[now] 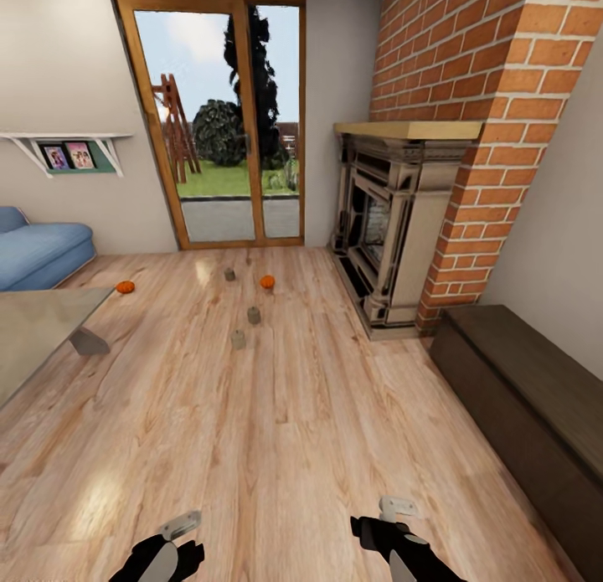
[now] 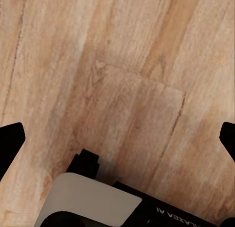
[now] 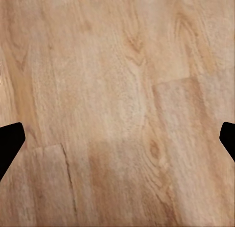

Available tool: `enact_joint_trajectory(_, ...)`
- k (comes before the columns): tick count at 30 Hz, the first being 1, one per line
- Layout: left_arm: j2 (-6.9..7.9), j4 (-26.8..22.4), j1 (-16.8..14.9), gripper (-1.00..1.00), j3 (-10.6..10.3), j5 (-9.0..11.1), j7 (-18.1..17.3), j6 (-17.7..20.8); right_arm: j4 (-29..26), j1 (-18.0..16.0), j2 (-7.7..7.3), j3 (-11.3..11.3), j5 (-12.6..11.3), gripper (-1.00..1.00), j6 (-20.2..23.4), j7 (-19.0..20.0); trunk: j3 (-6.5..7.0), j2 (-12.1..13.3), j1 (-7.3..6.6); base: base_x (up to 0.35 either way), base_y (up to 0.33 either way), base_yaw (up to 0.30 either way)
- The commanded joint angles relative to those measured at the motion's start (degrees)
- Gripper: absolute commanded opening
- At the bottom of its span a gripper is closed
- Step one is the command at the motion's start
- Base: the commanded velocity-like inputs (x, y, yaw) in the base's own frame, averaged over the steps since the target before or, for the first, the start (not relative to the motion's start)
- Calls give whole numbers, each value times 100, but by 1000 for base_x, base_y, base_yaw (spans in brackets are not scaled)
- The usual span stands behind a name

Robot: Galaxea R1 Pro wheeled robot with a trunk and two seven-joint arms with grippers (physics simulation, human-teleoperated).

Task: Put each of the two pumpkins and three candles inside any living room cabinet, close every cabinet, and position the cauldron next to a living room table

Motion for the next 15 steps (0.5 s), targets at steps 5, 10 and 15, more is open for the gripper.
enact_joint_trajectory(5, 3, -14, -4, 100, -30, 52, 53, -3, -12, -2, -4, 44, -68, 100, 18, -43, -89, -205, 110, 0, 0, 16)
enact_joint_trajectory(10, 2, -5, -4, 100, -35, 52, 54, -9, -12, -2, -3, 44, -55, 100, 18, -43, -178, -406, 220, 0, 0, 1)
enact_joint_trajectory(15, -2, -6, -4, 100, -38, 52, 54, -45, -12, -2, 2, 44, -48, 100, 18, -42, -232, -526, 286, 0, 0, 0)
